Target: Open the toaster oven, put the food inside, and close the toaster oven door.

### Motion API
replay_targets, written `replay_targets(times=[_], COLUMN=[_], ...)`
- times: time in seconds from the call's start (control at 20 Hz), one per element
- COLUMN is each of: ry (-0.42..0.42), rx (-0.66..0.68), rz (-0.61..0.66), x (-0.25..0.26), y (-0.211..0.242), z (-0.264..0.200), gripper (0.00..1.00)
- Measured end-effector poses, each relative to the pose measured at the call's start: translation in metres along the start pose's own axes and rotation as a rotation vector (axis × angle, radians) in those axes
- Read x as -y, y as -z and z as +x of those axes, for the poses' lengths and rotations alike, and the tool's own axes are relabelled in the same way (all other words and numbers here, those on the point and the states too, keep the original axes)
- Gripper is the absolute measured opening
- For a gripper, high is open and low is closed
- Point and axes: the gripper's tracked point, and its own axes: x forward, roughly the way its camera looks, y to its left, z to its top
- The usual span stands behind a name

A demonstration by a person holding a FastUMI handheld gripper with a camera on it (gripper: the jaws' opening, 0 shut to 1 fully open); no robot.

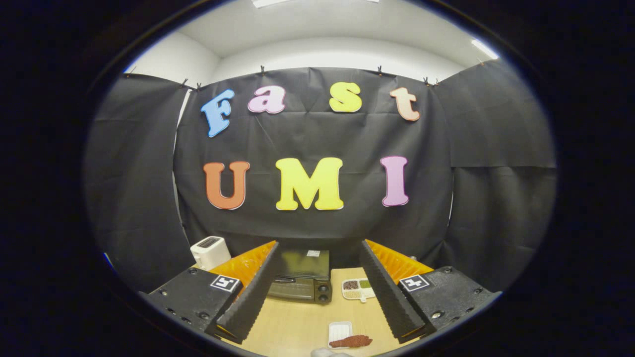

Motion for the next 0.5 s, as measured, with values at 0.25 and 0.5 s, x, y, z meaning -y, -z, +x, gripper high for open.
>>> replay_targets(times=[0.25, 0.5], ry=[-0.013, -0.042], rx=[-0.020, -0.043], rz=[0.004, 0.034], x=[-0.023, -0.062], y=[0.024, 0.055], z=[0.037, 0.097], gripper=[1.00, 1.00])
